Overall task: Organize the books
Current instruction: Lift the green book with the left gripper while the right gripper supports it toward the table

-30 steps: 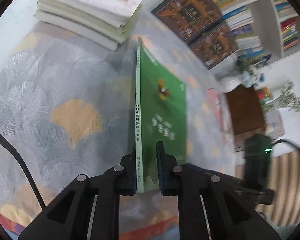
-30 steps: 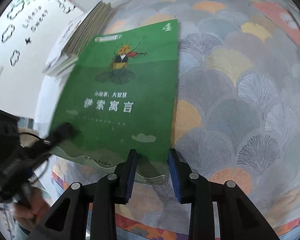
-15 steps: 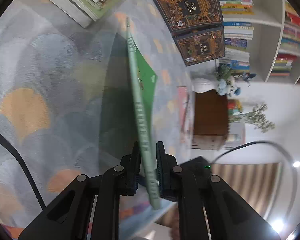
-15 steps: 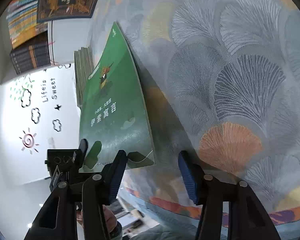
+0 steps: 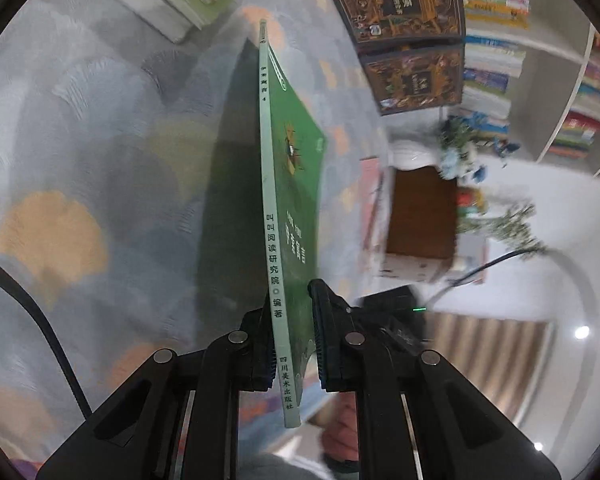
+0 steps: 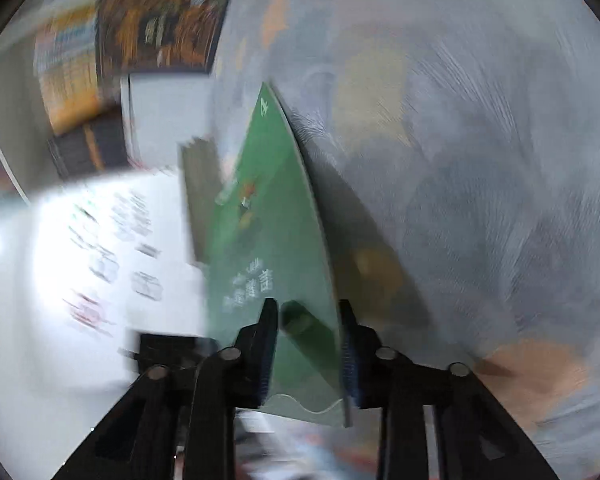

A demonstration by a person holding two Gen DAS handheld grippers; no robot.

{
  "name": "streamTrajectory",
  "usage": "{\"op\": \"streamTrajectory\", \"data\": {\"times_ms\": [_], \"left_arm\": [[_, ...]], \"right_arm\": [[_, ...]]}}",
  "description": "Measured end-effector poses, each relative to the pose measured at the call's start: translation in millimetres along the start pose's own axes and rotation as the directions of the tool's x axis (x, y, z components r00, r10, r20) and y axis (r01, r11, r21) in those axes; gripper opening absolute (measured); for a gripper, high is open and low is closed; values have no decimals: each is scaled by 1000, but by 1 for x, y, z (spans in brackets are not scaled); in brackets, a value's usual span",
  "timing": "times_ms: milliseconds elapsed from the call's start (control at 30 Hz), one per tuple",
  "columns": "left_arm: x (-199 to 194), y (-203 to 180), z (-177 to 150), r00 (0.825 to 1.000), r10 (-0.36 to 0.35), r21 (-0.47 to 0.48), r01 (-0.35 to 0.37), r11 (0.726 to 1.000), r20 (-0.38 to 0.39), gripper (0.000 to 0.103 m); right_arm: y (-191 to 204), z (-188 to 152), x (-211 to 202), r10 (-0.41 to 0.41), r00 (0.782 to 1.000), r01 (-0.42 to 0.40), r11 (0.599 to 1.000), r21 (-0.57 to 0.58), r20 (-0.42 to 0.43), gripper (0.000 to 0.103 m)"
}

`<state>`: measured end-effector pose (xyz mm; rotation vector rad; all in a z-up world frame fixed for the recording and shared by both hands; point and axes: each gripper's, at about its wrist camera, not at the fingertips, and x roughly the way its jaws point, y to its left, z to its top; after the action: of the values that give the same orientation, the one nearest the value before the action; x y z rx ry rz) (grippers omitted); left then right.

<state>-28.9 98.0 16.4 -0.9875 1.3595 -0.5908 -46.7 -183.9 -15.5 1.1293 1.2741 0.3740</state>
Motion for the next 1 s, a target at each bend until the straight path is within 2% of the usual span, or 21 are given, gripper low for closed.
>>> {"op": "streamTrajectory", "data": {"times_ms": [67, 100, 133, 200, 267, 333, 367, 400, 467, 567, 600, 667, 833, 1000], "left_arm": [[-1, -5, 1, 995, 98, 68, -98, 993, 7, 11], [0, -10, 0, 987, 162, 121, -164, 979, 19, 11], [0, -15, 0, 980, 196, 159, -199, 967, 30, 12], [-2, -24, -2, 971, 232, 220, -240, 945, 64, 12], [-7, -41, -6, 955, 271, 322, -296, 899, 121, 13], [-10, -52, -7, 947, 286, 388, -320, 864, 145, 13], [-10, -55, -5, 950, 284, 400, -312, 862, 131, 13], [-11, -57, 0, 958, 269, 400, -286, 871, 98, 13], [-17, -62, 5, 971, 220, 412, -237, 880, 90, 14], [-24, -72, 5, 976, 198, 455, -218, 864, 91, 15], [-26, -77, 4, 976, 195, 479, -217, 851, 96, 16], [-29, -82, 5, 978, 180, 491, -208, 846, 105, 16], [-52, -90, 19, 988, 78, 461, -133, 877, 136, 16], [-91, -97, 33, 971, 32, 474, -144, 869, 236, 16]], "right_arm": [[21, -4, 1, -119, 993, 118, 982, -148, 6, 28], [27, -6, 4, -159, 987, 159, 966, -204, 18, 28], [39, -11, 5, -199, 979, 202, 944, -262, 39, 28], [56, -16, 6, -245, 966, 257, 907, -333, 78, 28], [73, -24, 3, -269, 955, 296, 866, -404, 124, 28], [83, -31, -2, -278, 947, 320, 833, -452, 159, 28], [84, -34, -5, -267, 951, 310, 832, -460, 158, 28], [83, -34, -9, -248, 958, 288, 842, -456, 146, 28], [81, -33, -17, -172, 980, 199, 887, -418, 102, 28], [87, -34, -28, -137, 985, 170, 894, -415, 108, 28], [93, -35, -31, -138, 983, 176, 886, -428, 119, 28], [105, -40, -37, -146, 980, 192, 863, -467, 133, 28], [139, -45, -38, -129, 979, 194, 816, -544, 157, 28], [181, -35, -21, -84, 987, 152, 775, -613, 138, 28]]}}
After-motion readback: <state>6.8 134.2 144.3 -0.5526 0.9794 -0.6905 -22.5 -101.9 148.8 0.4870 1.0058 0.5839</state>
